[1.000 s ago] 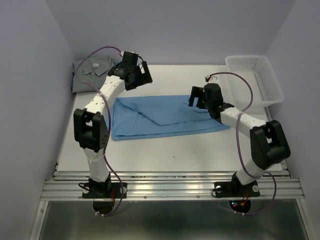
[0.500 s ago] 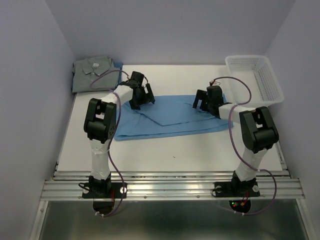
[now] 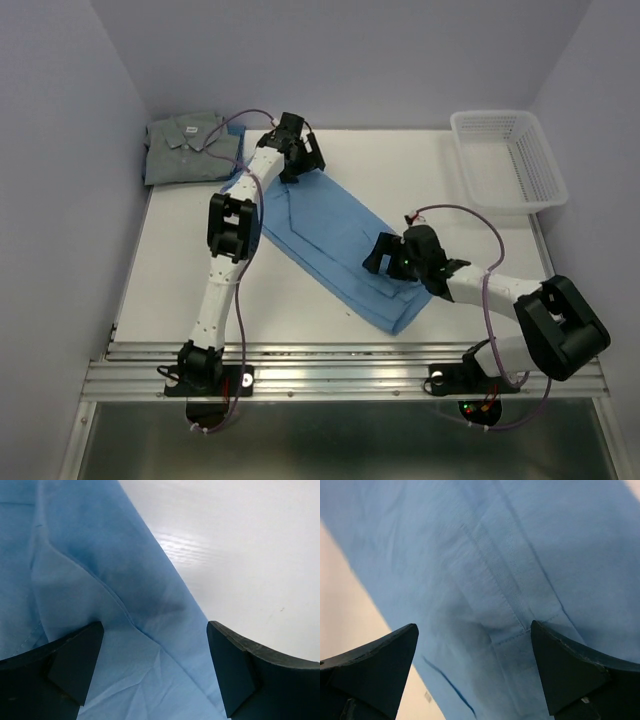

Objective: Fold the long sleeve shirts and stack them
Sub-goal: Fold the shirt

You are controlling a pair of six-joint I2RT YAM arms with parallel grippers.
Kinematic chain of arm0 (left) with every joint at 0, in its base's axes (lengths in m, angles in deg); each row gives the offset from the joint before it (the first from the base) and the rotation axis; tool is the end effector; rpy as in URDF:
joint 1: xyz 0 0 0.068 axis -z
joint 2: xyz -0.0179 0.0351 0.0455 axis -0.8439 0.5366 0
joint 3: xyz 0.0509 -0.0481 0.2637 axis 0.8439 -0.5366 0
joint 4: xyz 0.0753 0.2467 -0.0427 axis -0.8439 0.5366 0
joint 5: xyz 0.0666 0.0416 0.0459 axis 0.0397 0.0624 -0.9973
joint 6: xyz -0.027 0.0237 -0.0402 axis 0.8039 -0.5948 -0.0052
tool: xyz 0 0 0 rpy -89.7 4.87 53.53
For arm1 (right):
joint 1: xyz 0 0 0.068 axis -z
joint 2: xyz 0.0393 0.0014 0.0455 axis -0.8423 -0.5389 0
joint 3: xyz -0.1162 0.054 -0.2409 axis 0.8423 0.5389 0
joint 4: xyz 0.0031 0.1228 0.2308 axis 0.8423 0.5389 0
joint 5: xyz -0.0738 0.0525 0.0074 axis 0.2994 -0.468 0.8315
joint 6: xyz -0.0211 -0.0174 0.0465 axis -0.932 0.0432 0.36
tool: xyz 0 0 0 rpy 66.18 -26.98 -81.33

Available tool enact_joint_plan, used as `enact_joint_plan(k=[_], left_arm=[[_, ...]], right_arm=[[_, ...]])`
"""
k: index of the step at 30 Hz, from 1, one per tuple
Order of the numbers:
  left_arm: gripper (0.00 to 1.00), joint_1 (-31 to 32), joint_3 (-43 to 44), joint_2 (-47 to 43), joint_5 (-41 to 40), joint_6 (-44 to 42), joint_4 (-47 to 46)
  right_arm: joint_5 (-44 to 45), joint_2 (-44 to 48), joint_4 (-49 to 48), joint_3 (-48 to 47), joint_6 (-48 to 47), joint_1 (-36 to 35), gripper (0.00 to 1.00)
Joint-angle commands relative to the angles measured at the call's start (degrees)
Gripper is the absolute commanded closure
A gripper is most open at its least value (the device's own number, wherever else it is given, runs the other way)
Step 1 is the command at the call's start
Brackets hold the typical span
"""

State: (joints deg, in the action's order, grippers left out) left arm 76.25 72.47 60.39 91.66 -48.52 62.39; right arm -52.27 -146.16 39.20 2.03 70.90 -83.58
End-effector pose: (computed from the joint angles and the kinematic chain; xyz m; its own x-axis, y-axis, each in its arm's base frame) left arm 0.5395 -0.1862 0.1868 -0.7820 -0.2979 -0.5475 -0.0406 0.9009 -0.4322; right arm 0.2382 0.1190 0.1592 -0.7556 0.2978 -0.5834 -0.0221 0.8785 0.4772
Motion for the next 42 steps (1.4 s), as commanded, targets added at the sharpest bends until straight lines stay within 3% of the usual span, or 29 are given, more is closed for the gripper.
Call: enact_joint_plan(k=[1,5,8,10,16,23,29,35,42], left_arm=[[0.01,3.27,9.30,9.03,3.24,0.65,6.87],[0.01,4.42,2.89,6.14,8.95,3.21,-2.62],[0.01,6.70,9.02,9.02,8.52,4.36,-2.64],[0.01,8.36,10.44,10.87,13.23,8.46,-7.43],[0.01,8.81,9.74,11.84,14.15,15.51,-17.91],[0.01,6.53,11.23,14.04,13.00,21.40,-27.50],[0.01,4.95,11.59,14.04,6.61,23.08,-28.04],[0.01,2.48,10.09,12.64,7.38,22.64,-27.34],[0.01,2.48,9.04,0.87,11.15,20.09,-30.15]], right_arm=[[-7.09,3.51,8.35,5.35,6.36,-10.70,0.00],[-12.73,2.64,4.58,6.32,5.92,-19.75,0.00],[-14.04,0.19,-0.08,5.53,5.66,-25.82,0.00],[-15.45,-2.09,-1.93,4.22,4.08,-28.11,0.00],[-14.75,-7.11,-4.93,0.36,2.14,-28.65,0.00],[-7.63,-10.89,-3.96,-3.16,-1.02,-28.65,0.00],[-3.94,-13.01,-1.16,-6.33,-3.40,-28.65,0.00],[-1.92,-11.69,2.72,-7.47,-4.71,-26.45,0.00],[-3.76,-7.12,6.67,-14.58,-11.56,-26.45,0.00]])
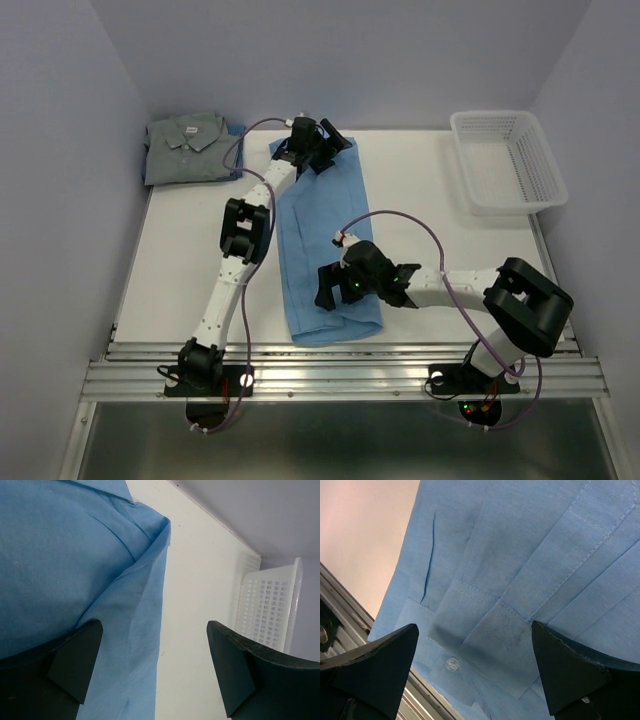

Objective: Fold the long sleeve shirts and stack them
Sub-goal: Fold the shirt

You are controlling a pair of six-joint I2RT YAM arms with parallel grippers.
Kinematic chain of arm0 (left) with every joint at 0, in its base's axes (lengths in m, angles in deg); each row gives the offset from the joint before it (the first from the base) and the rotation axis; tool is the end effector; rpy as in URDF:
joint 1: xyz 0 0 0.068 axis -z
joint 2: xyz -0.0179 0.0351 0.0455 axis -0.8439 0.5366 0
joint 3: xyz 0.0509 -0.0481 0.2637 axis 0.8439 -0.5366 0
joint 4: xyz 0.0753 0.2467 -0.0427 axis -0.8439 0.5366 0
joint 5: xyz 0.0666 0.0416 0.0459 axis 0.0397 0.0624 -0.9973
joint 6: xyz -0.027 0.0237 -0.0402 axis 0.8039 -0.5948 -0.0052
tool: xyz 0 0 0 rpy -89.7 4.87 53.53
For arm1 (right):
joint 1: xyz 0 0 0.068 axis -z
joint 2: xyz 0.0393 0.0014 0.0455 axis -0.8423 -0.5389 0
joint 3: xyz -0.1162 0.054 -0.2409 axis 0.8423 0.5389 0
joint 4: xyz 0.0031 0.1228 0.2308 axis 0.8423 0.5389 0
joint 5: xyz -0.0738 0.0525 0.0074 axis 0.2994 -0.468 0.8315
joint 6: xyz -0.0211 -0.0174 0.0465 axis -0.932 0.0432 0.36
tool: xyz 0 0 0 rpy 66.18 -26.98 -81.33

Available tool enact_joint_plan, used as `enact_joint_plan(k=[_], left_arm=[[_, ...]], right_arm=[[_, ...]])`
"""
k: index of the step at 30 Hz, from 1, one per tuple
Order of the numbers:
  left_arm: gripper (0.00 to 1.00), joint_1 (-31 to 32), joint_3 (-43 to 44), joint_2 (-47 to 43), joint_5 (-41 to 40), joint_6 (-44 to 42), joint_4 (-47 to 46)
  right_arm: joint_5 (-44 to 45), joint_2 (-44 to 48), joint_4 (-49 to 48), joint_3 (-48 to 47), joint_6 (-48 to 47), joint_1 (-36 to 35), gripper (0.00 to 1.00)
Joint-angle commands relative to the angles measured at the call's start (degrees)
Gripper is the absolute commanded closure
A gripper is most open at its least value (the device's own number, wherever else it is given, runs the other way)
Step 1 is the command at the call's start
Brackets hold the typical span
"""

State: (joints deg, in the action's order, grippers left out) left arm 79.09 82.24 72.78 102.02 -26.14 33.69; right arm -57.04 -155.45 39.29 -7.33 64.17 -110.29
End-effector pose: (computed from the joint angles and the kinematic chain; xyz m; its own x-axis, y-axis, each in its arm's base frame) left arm 0.5749 -0.2374 0.1660 -0.6693 -0.5795 -0.4649 0.0836 0.5631 -0.8222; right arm 0.1826 0.2491 0.1634 -0.7708 -0.1913 -0.6076 -0.5340 0.7142 0.4525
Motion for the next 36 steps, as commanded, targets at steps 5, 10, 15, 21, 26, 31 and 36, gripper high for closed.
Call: enact_joint_plan(k=[5,10,15,21,26,31,36], left_arm=[[0.01,-0.18,-2.92,-23.90,2.56,-6.66,0.39],[0.01,1.66,-21.14,-46.21,-1.11,-18.79,14.31],[0.01,6.74,-63.80,-75.35,-8.77,-18.83,14.47],[0.01,9.92,-93.86,-99.38,-9.93,-8.63,19.01],[0.01,14.31,-111.37,-107.86,-3.07,0.15,22.97],[0.01,15.37,-117.88,-110.23,-0.70,2.98,26.32],[0.04,15.37,-123.60,-110.15,2.99,4.12,22.38]], right_arm=[[5.65,5.42,11.60,-10.69,-5.20,0.26,0.00],[11.01,13.50,17.46,-9.38,-2.73,0.78,0.00],[17.52,26.23,25.12,-2.00,6.47,0.79,0.00],[15.86,35.65,33.47,5.56,13.25,1.31,0.00],[14.45,37.07,34.89,9.43,17.30,1.31,0.00],[14.44,37.86,34.63,12.07,19.77,1.31,0.00],[15.77,37.86,33.84,13.48,21.62,1.31,0.00]])
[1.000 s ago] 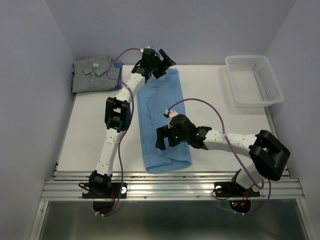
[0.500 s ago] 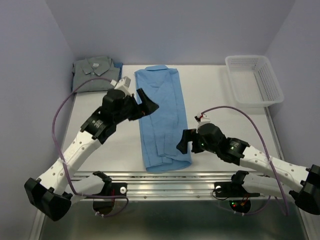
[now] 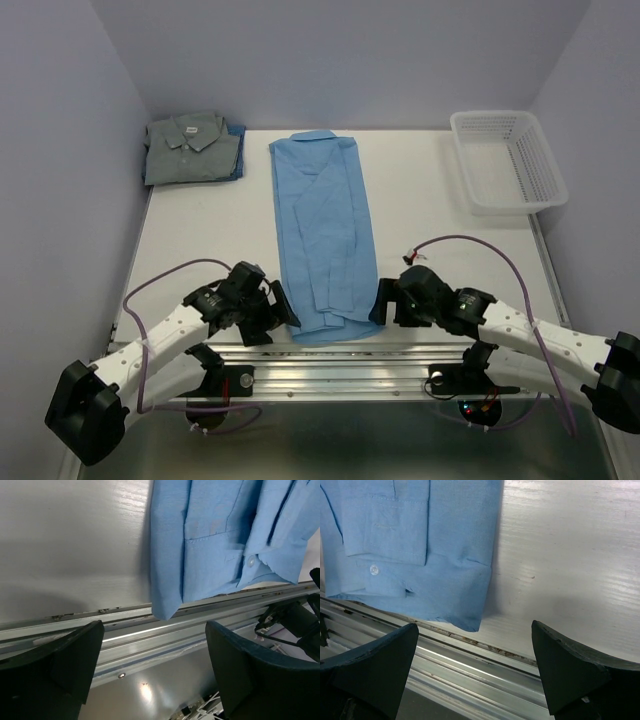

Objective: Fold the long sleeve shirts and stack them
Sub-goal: Fold the shirt

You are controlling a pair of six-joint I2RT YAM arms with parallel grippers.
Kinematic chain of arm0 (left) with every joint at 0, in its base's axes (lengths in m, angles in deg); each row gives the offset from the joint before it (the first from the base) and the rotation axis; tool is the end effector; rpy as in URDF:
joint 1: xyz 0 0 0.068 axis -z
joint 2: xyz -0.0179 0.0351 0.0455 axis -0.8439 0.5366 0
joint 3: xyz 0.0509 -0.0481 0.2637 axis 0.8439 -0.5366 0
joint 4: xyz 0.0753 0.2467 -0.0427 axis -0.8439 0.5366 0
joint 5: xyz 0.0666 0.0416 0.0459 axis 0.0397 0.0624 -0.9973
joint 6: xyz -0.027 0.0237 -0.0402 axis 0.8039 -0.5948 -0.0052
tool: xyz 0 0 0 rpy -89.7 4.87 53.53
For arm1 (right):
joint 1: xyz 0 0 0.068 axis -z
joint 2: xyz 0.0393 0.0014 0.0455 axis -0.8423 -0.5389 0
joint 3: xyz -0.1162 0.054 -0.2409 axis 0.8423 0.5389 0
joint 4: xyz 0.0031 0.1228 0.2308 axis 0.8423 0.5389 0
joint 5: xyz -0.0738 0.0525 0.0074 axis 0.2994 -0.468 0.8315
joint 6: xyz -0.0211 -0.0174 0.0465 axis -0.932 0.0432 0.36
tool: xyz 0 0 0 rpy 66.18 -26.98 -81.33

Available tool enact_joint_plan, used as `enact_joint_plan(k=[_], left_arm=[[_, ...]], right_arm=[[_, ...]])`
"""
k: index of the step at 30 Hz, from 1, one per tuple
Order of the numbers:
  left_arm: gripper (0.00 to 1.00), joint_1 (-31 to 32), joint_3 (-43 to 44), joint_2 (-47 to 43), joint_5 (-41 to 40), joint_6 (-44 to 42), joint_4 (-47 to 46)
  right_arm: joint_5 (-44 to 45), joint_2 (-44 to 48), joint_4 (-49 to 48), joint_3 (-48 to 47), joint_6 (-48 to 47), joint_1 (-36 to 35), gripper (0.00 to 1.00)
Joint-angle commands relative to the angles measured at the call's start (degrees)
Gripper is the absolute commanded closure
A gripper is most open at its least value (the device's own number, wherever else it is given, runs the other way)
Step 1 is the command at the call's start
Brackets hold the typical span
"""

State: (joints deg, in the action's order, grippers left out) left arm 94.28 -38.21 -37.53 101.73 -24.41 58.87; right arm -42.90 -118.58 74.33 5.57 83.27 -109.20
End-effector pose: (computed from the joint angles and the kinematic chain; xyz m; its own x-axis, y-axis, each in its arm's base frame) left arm 0.1214 -0.1025 0.1799 -0.9471 -0.2944 -0.1277 -0.1632 0.7847 -0.5981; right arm 0.1117 0.1352 0.1919 -0.8770 0.1037 -0.4693 -0.1089 0.9081 0.4043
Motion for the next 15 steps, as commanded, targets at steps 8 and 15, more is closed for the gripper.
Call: enact_joint_plan(k=[8,15], left_arm=[[0.38,0.18,-4.91,8.93,2.84,2.66,-14.32],[0.75,0.18,-3.42,15.71,4.68,0.47,-17.66]], right_arm=[[0.67,-2.26,-5.50,1.46,3.30,0.75,0.00],[-0.83,-4.38,-7.18,2.43,3.65,0.75,0.00]])
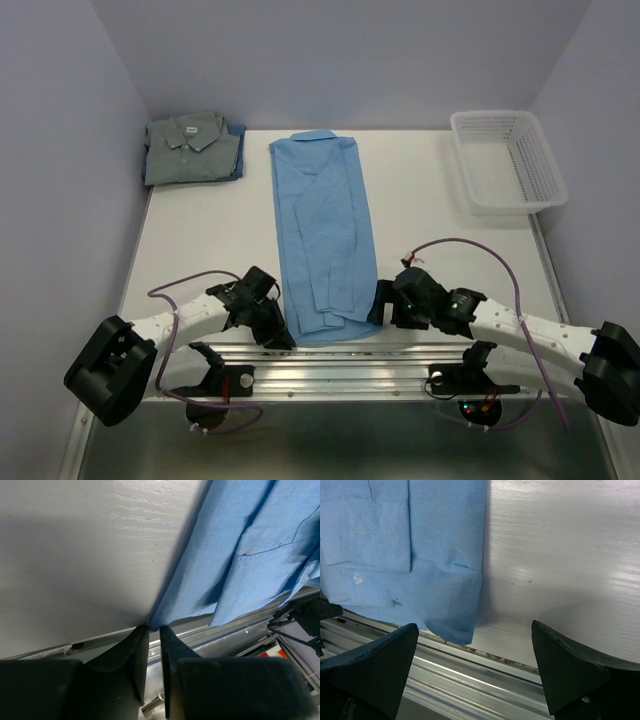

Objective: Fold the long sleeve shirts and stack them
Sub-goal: Fold the shirt

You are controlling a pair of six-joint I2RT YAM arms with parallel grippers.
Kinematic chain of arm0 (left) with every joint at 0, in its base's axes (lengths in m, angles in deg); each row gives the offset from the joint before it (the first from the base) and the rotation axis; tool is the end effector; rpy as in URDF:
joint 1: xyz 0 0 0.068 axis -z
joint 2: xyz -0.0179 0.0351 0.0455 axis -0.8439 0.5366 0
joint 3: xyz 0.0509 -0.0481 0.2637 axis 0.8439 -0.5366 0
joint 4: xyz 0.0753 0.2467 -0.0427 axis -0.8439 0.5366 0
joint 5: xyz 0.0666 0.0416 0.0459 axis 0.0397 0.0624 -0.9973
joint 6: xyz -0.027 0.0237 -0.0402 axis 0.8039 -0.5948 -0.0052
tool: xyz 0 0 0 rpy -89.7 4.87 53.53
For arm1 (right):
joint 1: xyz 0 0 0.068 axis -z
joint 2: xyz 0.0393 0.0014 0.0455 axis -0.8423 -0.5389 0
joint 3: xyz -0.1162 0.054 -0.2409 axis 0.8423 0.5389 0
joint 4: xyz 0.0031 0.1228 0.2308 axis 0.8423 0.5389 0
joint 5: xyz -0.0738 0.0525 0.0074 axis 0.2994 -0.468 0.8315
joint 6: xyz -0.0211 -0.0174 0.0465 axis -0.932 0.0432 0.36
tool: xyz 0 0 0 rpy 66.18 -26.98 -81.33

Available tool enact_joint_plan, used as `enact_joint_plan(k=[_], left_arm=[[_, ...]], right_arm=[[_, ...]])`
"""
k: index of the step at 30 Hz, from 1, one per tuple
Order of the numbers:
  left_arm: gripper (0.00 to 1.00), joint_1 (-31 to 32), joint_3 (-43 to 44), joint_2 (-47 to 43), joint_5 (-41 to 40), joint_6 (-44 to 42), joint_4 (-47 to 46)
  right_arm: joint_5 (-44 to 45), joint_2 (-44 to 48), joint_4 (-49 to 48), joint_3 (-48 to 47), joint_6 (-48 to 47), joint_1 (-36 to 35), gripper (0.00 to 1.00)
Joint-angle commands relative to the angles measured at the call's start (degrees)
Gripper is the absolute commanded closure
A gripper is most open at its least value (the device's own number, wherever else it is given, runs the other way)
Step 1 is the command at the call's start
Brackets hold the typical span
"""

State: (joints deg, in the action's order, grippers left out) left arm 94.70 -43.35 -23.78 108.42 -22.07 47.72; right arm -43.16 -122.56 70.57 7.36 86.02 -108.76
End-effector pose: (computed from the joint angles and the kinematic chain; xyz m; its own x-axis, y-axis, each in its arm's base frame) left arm 0.1273 -0.1134 0.1307 -0.9634 -0.2620 0.0570 -0.2476 0.7876 -0.5642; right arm 0.1164 0.1392 0.1755 -0.8913 0.1404 -0.4311 -0.0520 0.9129 0.4049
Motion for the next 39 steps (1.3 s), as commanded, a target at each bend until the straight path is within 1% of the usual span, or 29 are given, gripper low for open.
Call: enact_joint_plan(k=[1,2,4,5,7,13,15,16,17,18,20,21,23,24,26,27,28,30,33,34,37,39], left_arm=[[0.78,-0.23,1.90,2.32,-1.57,-2.05,-6.61],[0.85,-0.23,2.33,2.32,-1.04,-2.31,-6.61],[0.93,-0.23,2.95,2.06,-0.68,-2.40,-6.52],[1.00,-0.23,3.56,1.89,-0.42,-2.49,-6.43],[1.00,-0.14,4.18,1.71,-0.42,-2.84,-6.17],[1.00,-0.14,5.59,0.13,-1.21,-3.54,-5.29],[1.00,-0.23,6.11,-1.71,-1.65,-3.46,-5.11],[1.00,-0.14,6.29,-2.33,-1.74,-3.46,-5.11],[1.00,-0.14,6.81,-3.47,-1.82,-3.37,-4.85],[1.00,-0.23,7.08,-3.82,-1.91,-3.46,-4.41],[1.00,-0.23,7.70,-4.53,-2.26,-3.46,-3.18],[1.00,-0.23,7.70,-4.88,-2.27,-3.46,-3.01],[1.00,-0.23,7.44,-5.67,-2.27,-3.28,-2.92],[1.00,-0.23,7.35,-5.85,-2.35,-3.19,-3.00],[1.00,-0.23,7.43,-5.85,-2.44,-3.19,-3.35],[1.00,-0.23,7.87,-5.85,-2.53,-3.19,-3.79],[1.00,-0.23,7.87,-5.94,-2.53,-3.19,-3.79],[1.00,-0.23,9.01,-5.94,-3.05,-3.28,-4.06],[1.00,-0.23,11.56,-6.38,-4.80,-3.54,-3.62],[1.00,-0.32,13.31,-6.73,-6.55,-3.63,-2.92],[1.00,-0.49,15.95,-7.17,-9.64,-4.07,-2.21],[1.00,-1.37,18.58,-6.56,-12.10,-4.86,-1.77]], right_arm=[[-0.66,-0.49,-3.59,0.72,0.99,0.31,0.00],[-0.83,-0.75,-4.03,1.07,1.08,0.31,0.00],[-1.88,-1.19,-5.00,1.34,0.99,0.31,0.00],[-2.24,-1.89,-6.22,1.43,0.90,0.31,0.00],[-3.91,-3.20,-7.11,1.34,0.03,0.31,0.00],[-4.79,-7.25,-7.90,-0.41,-1.38,0.31,0.00],[-5.31,-7.34,-9.13,-0.50,-2.00,0.31,0.03],[-5.40,-7.43,-9.22,-0.50,-2.00,0.31,0.10],[-5.49,-7.52,-9.31,-0.68,-2.09,0.31,0.14],[-5.84,-7.61,-9.22,-0.68,-1.91,0.31,0.21],[-6.02,-8.04,-9.22,-0.51,-1.30,0.31,0.25],[-7.76,-8.31,-9.13,-0.50,-0.86,0.31,0.26],[-9.27,-8.92,-9.22,0.19,-0.15,0.31,0.33],[-9.27,-9.19,-9.22,0.37,-0.07,0.31,0.51],[-8.31,-9.54,-9.22,0.11,-0.33,0.31,0.68],[-7.00,-9.97,-9.22,-0.85,-1.11,0.31,0.82],[-6.73,-9.98,-9.22,-1.64,-1.82,0.31,0.88],[-2.61,-10.15,-9.13,-4.88,-4.53,0.31,0.94],[0.04,-10.50,-9.13,-8.49,-7.44,0.31,0.95],[1.61,-11.12,-8.96,-11.03,-9.10,0.31,0.96],[3.38,-12.61,-9.04,-14.29,-11.40,0.84,0.98],[6.71,-13.49,-9.04,-16.84,-12.36,1.36,0.99]])
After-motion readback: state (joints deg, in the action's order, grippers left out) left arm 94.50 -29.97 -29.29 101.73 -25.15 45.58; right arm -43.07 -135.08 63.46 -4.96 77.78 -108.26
